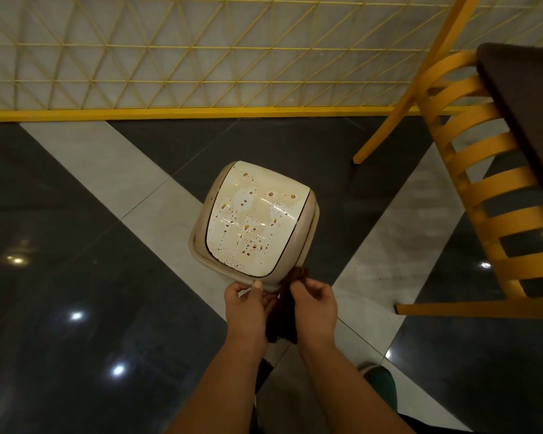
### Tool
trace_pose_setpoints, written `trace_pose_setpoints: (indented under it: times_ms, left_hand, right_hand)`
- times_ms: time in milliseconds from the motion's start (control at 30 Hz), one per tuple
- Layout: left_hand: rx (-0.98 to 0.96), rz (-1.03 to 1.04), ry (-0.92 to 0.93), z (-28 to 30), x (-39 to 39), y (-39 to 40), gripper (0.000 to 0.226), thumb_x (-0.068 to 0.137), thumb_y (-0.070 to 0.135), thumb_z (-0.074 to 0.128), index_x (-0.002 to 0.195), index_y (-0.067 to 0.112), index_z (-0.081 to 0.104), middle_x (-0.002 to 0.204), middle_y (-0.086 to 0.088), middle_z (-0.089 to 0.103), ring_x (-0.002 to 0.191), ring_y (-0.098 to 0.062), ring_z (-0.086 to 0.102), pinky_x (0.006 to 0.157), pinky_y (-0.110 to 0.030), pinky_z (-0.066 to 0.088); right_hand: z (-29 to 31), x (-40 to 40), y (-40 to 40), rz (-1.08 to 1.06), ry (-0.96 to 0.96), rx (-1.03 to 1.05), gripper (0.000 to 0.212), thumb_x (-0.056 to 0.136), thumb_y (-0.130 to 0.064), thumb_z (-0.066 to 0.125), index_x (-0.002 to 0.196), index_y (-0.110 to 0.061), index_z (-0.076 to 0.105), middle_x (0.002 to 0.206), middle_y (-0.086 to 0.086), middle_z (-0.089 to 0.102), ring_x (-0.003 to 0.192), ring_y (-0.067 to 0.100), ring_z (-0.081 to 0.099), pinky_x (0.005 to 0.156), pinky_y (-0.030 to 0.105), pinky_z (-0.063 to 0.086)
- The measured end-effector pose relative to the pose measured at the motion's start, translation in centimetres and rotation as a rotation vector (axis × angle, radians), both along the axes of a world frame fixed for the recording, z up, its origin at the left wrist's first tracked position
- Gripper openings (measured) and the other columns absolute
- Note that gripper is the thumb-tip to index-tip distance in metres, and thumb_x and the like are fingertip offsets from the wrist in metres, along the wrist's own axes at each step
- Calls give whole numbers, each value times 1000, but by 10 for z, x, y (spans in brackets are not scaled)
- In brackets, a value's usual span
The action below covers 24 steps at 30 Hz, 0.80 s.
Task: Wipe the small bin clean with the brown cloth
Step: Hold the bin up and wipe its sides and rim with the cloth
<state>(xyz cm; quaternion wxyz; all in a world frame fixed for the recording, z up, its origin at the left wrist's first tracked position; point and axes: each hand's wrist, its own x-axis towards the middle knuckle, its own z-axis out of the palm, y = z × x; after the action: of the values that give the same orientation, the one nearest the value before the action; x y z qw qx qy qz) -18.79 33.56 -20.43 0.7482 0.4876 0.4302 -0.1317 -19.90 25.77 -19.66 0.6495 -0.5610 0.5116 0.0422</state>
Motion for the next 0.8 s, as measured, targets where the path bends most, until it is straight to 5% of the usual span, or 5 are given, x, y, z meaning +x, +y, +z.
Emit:
trace_pose_setpoints:
  times_ms: [167,400,600,800]
  left_hand:
    - [21,2,-7,3,3,-2,10,97,10,52,98,17,46,95,-20,64,81,-24,66,70,-28,53]
    - [12,-6,7,1,3,0,19,95,12,55,112,15,47,102,-21,67,87,-28,69,70,-32,55]
    - [20,0,1,5,2,-1,11,96,10,53,97,18,46,109,-27,63,85,-26,66,73,-30,54]
    - [21,19,0,4,3,-4,13,97,10,52,107,14,44,104,-26,62,84,-25,65,72,-29,53]
  right_hand:
    - [4,50,-28,-13,-18,-88,17,86,-20,65,101,-23,57,94,-2,62,84,13,60,65,24,46]
    - [0,8,-2,15,19,-27,16,82,-22,68,92,-28,56,96,-2,65,88,18,63,81,40,56]
    - [7,42,-20,14,-2,-99,17,81,-20,67,91,-23,54,89,-2,61,80,14,59,69,28,50]
    - [2,37,-19,187,-36,-345,14,87,-27,64,96,-30,54,86,-13,60,79,6,59,63,21,44]
